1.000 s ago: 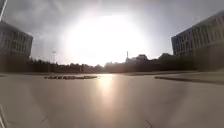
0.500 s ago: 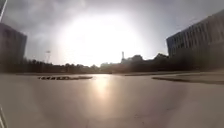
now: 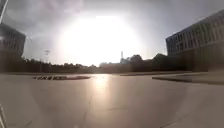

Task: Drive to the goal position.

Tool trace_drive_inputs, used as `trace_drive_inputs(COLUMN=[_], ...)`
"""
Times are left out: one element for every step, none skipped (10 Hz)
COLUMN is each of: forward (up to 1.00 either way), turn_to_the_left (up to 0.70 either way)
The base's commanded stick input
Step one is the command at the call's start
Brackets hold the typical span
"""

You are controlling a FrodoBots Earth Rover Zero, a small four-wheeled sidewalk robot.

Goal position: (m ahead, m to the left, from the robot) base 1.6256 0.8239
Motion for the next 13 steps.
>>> trace_drive_inputs(forward=[0.7, 0.7, 0.7, 0.7, 0.7, 0.7, 0.7, 0.7, 0.7, 0.7, 0.7, 0.7, 0.7], turn_to_the_left=[0.0, 0.0, 0.0, 0.0, 0.0, 0.0, 0.0, 0.0, 0.0, 0.0, 0.0, 0.0, 0.0])
